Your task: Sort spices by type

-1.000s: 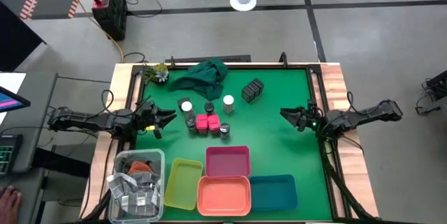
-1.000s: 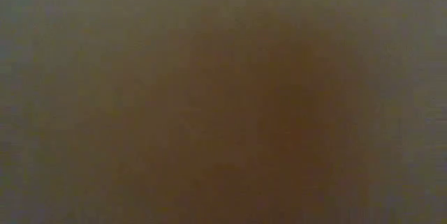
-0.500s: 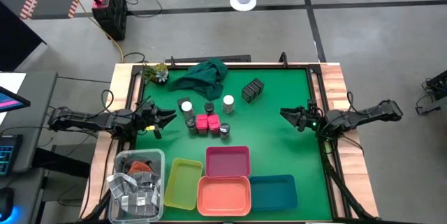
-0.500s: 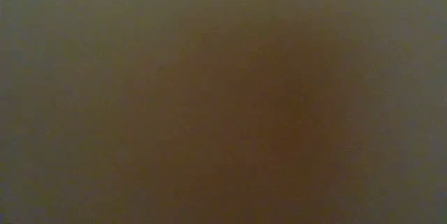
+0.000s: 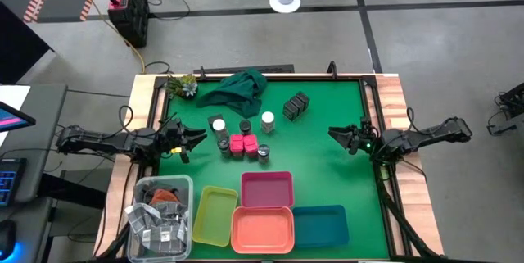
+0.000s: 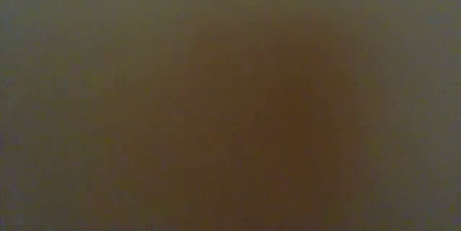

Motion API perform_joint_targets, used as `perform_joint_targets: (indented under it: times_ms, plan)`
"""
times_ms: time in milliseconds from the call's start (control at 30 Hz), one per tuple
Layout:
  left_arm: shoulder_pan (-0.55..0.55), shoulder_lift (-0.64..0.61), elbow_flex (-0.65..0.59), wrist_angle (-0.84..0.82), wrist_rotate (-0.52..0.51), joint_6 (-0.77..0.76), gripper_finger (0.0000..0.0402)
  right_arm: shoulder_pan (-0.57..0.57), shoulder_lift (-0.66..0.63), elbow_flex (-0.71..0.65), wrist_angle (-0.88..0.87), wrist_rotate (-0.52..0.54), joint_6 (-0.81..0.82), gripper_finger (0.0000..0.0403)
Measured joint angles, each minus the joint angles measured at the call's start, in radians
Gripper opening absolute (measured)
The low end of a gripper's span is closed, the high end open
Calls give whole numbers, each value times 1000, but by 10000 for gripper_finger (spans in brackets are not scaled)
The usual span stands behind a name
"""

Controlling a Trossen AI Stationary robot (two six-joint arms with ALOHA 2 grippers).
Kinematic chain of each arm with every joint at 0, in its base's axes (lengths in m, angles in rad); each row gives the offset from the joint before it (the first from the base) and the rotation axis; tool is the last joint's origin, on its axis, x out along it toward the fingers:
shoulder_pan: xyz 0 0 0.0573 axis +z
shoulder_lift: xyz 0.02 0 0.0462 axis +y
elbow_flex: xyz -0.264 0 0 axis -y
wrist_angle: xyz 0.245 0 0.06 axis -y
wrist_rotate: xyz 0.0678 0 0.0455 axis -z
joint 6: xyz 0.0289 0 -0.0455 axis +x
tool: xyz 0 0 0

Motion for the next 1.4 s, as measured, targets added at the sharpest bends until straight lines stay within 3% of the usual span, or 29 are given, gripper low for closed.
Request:
perform_joint_targets:
  times_ms: [667, 900, 1100, 1400]
  plan:
    - [0, 0, 0, 1, -14, -18, 100, 0, 0, 0, 0, 0, 0, 281]
    - [1, 0, -3, 94, 5, -391, 100, -27, 0, 0, 28, 4, 28, 281]
    - [1, 0, -3, 106, -80, -473, 100, -99, -1, 2, 163, 14, 303, 281]
    - [1, 0, -3, 82, -83, -648, 100, -235, 0, 8, 159, 80, 305, 281]
